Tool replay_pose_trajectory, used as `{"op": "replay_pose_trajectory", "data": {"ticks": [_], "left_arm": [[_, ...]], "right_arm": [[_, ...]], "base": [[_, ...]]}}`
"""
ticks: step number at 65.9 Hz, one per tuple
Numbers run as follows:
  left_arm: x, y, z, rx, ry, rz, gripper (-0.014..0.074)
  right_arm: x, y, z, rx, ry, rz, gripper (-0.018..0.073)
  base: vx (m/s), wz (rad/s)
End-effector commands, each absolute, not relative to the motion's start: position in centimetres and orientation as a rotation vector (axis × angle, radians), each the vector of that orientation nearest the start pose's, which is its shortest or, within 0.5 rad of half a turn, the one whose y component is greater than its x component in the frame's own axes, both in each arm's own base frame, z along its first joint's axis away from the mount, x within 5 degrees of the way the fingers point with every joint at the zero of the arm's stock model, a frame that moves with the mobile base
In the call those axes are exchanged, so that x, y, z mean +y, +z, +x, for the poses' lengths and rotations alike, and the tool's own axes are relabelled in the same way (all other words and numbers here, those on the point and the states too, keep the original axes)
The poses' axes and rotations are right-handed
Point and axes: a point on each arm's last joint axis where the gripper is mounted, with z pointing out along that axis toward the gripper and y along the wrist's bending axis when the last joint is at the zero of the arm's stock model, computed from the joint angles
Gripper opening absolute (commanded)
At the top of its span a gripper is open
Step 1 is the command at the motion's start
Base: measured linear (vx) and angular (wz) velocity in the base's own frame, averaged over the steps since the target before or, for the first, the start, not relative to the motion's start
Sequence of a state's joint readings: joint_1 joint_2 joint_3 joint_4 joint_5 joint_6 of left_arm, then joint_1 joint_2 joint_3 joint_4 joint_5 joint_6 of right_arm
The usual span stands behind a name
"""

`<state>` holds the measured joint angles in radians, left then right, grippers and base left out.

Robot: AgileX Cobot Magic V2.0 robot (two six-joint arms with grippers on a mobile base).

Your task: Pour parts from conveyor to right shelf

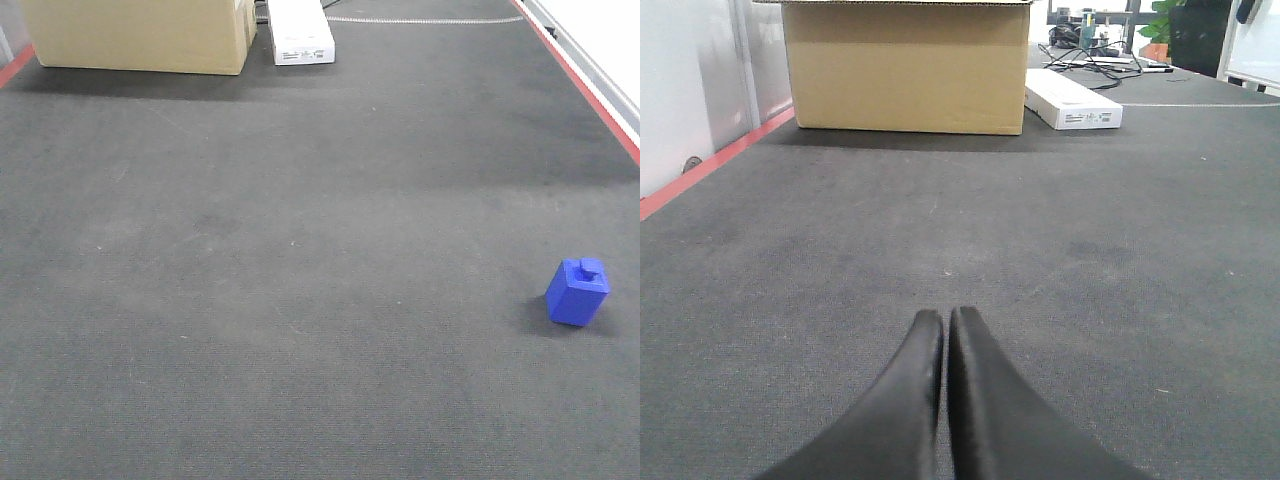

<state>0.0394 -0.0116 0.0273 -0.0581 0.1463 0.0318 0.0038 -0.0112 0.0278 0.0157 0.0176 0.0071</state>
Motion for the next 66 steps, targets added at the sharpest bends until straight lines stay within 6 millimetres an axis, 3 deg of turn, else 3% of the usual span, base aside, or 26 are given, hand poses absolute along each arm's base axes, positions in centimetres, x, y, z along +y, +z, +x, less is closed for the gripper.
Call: {"op": "replay_pose_trajectory", "data": {"ticks": [1,12,22,30,38,49,57,66], "left_arm": [[0.1,20.5,5.6,1.545,-0.012,-0.055,-0.0006],[0.1,20.5,5.6,1.545,-0.012,-0.055,-0.0006],[0.1,20.5,5.6,1.545,-0.012,-0.055,-0.0006],[0.1,20.5,5.6,1.545,-0.012,-0.055,-0.0006],[0.1,20.5,5.6,1.545,-0.012,-0.055,-0.0006],[0.1,20.5,5.6,1.545,-0.012,-0.055,-0.0006],[0.1,20.5,5.6,1.545,-0.012,-0.055,-0.0006],[0.1,20.5,5.6,1.545,-0.012,-0.055,-0.0006]], "right_arm": [[0.0,21.7,5.4,1.333,0.015,0.020,-0.0005],[-0.1,25.1,4.3,1.089,0.013,0.018,-0.0005],[0.0,32.4,1.8,0.939,-0.016,-0.008,-0.0005],[0.0,37.2,2.0,1.036,-0.046,-0.024,-0.0005],[0.0,40.0,4.7,1.308,-0.028,-0.017,0.0001],[0.1,41.3,9.7,1.630,0.012,-0.002,0.0102],[0.3,40.9,12.6,1.739,0.078,0.025,0.0314],[0.4,40.0,14.1,1.815,0.080,0.023,0.0587]], "base": [[0.00,0.00],[0.00,0.00],[0.00,0.00],[0.00,0.00],[0.00,0.00],[0.00,0.00],[0.00,0.00],[0.00,0.00]]}}
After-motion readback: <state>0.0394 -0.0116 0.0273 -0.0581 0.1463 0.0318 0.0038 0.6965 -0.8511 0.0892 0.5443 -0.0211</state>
